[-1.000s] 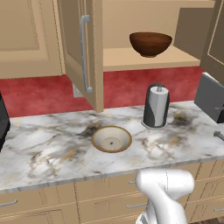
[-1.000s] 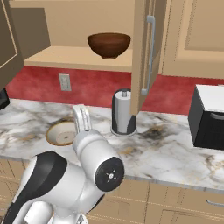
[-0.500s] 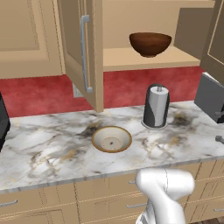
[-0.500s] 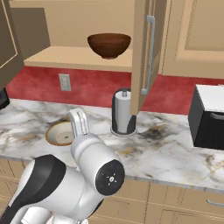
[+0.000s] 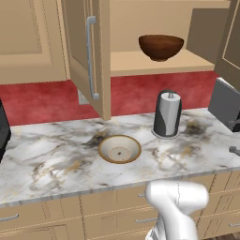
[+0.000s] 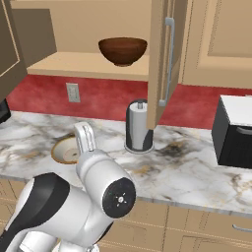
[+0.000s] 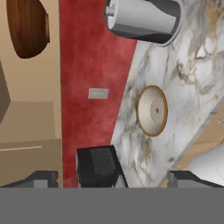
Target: Open the cabinet. Pick the bowls from the counter and place them in the cabinet. Then close the cabinet.
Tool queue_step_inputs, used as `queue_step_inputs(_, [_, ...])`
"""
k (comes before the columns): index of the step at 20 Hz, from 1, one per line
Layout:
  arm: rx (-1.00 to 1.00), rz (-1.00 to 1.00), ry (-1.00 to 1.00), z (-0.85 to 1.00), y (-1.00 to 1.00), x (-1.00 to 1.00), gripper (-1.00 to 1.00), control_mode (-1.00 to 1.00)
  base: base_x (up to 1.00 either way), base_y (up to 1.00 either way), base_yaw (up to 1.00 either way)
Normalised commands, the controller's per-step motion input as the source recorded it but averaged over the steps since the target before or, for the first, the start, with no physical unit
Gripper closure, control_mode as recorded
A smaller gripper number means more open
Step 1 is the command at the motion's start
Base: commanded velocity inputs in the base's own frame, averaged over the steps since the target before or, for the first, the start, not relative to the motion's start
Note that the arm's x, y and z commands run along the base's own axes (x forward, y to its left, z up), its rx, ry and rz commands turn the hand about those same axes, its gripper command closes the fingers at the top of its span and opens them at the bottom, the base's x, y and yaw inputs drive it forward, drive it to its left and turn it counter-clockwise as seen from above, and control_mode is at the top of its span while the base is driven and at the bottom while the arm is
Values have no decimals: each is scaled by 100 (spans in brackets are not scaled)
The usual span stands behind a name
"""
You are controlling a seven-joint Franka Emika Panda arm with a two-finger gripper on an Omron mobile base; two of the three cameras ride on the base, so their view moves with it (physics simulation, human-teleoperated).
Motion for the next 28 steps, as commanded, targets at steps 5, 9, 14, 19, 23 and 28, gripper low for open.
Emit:
queue_step_inputs(5, [-1, 0, 0, -30, 21, 0, -100, -100, 0, 0, 0])
queue_step_inputs(9, [0, 0, -3, -45, 16, 0, -100, -100, 0, 0, 0])
queue_step_inputs(14, [-3, 0, 0, -19, 40, 3, -100, -100, 0, 0, 0])
queue_step_inputs(19, [-11, 0, 0, -6, 51, 22, -100, -100, 0, 0, 0])
queue_step_inputs(23, [-10, 1, 0, -5, 51, 36, -100, -100, 0, 0, 0])
queue_step_inputs(28, [-11, 4, 1, -10, 43, 47, -100, -100, 0, 0, 0])
